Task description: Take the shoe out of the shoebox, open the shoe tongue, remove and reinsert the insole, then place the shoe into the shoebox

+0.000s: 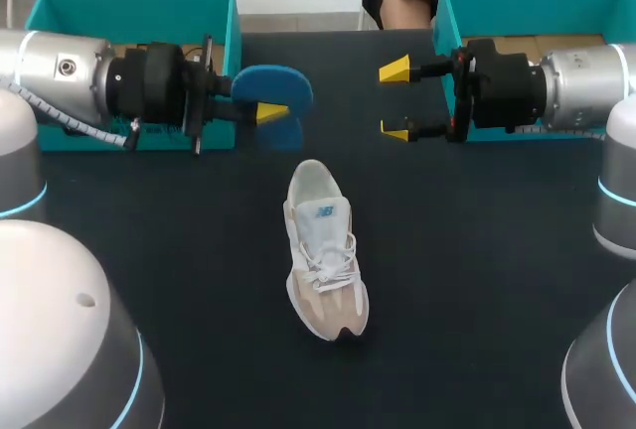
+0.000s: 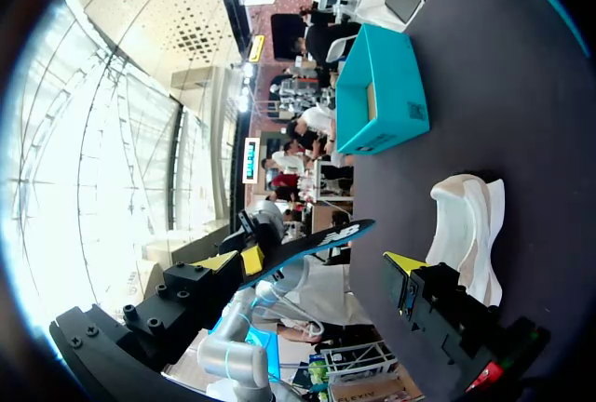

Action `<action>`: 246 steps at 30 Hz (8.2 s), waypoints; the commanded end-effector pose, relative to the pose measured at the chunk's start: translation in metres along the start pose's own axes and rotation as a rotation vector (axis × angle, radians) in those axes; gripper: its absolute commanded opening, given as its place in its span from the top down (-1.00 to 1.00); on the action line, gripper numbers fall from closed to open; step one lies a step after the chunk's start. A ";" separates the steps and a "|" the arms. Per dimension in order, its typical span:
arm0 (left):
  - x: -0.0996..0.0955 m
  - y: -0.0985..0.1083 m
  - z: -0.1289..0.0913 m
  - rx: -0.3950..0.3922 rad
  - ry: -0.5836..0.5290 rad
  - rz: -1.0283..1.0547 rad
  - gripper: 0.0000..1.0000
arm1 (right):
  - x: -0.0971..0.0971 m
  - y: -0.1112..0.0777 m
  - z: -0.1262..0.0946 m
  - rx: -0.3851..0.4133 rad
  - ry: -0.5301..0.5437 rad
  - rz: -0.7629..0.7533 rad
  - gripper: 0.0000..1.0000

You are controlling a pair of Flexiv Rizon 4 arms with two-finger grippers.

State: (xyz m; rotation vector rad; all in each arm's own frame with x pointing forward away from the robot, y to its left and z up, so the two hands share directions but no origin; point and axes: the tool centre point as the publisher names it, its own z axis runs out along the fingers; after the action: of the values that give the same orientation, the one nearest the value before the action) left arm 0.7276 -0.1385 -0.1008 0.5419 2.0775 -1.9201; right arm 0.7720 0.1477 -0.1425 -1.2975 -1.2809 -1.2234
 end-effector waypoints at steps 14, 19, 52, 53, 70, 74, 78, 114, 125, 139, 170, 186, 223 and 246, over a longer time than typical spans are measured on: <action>0.001 0.002 0.002 0.146 -0.167 -0.865 1.00 | 0.000 0.000 0.002 -0.002 -0.002 0.001 -1.00; -0.002 0.003 -0.001 0.016 -0.133 -1.080 1.00 | 0.000 0.000 0.002 -0.002 -0.002 0.001 -1.00; 0.005 0.039 0.016 0.092 -0.032 -2.112 1.00 | 0.000 0.000 0.002 -0.002 -0.002 0.001 -1.00; 0.004 0.041 0.017 0.115 0.003 -2.110 1.00 | 0.000 0.000 0.002 -0.002 -0.002 0.001 -1.00; -0.016 0.057 0.031 0.234 0.100 -1.994 1.00 | 0.013 -0.017 0.012 -0.005 -0.166 -0.045 -1.00; -0.017 0.058 0.034 0.224 0.094 -1.991 1.00 | 0.022 -0.023 0.022 0.021 -0.239 -0.069 -1.00; -0.019 0.061 0.034 0.224 0.088 -1.999 1.00 | 0.030 -0.029 0.035 0.069 -0.315 -0.083 -1.00; -0.018 0.061 0.033 0.218 0.074 -2.022 1.00 | 0.070 -0.035 0.061 -0.065 -1.170 -0.061 -1.00; -0.018 0.061 0.033 0.218 0.074 -2.022 1.00 | 0.078 -0.041 0.063 -0.146 -1.374 0.081 -1.00; -0.018 0.061 0.033 0.218 0.074 -2.022 1.00 | 0.077 -0.027 0.061 -0.112 -1.400 -0.166 -1.00; -0.018 0.061 0.033 0.218 0.074 -2.022 1.00 | 0.061 -0.033 0.083 0.007 -1.459 -0.257 -1.00; -0.018 0.061 0.033 0.218 0.074 -2.022 1.00 | 0.061 -0.034 0.039 0.035 -1.078 -0.264 -1.00; -0.018 0.061 0.033 0.218 0.074 -2.022 1.00 | 0.027 -0.019 0.015 0.035 -0.284 -0.268 -1.00; -0.018 0.061 0.033 0.218 0.074 -2.022 1.00 | 0.012 -0.020 0.019 -0.002 -0.150 -0.305 -1.00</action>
State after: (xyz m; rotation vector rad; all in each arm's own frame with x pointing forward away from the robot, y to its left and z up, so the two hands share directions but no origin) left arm 0.7692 -0.1693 -0.1501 -2.3819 2.3980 -2.5892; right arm 0.7566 0.1664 -0.1195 -1.2995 -1.7002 -1.2974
